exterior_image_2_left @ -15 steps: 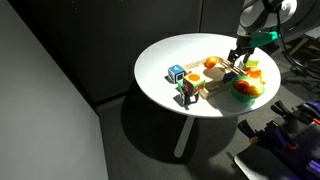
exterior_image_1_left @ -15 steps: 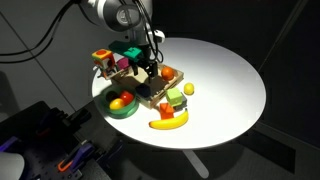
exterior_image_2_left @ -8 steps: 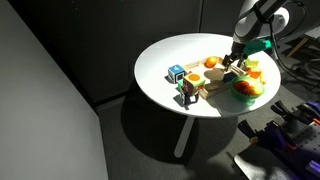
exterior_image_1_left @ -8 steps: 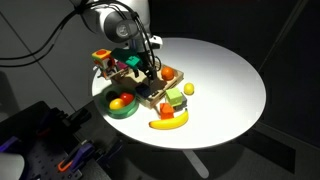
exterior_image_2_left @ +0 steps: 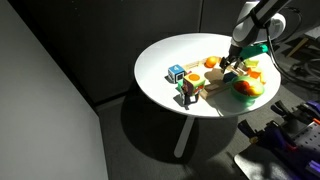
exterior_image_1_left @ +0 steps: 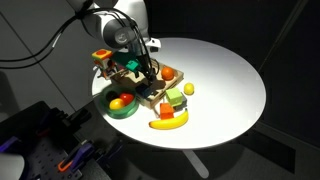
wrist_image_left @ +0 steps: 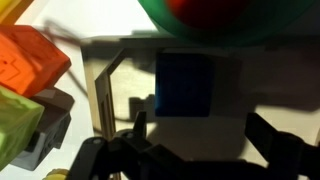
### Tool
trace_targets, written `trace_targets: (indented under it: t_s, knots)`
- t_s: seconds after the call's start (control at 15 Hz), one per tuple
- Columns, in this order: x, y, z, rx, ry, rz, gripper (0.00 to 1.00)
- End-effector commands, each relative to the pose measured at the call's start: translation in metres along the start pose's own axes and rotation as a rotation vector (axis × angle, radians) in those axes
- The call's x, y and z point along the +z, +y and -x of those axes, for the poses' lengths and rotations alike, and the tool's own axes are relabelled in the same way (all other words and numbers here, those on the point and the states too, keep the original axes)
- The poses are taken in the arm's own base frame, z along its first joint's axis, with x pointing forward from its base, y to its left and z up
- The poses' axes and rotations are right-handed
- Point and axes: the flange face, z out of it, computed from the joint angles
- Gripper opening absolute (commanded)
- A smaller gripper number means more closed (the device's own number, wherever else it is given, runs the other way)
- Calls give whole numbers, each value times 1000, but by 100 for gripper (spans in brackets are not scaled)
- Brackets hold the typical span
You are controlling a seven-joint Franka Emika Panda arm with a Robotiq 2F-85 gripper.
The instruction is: Put the blue block on top of the orange block
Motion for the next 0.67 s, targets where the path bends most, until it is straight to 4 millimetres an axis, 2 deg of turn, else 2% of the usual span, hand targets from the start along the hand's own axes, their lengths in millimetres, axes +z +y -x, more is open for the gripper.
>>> trace_targets:
  t_s: [0.0,0.6]
  knots:
    - [4,2,-1,28,22,-10,100]
    - [18,4,1,33,16,-2,100]
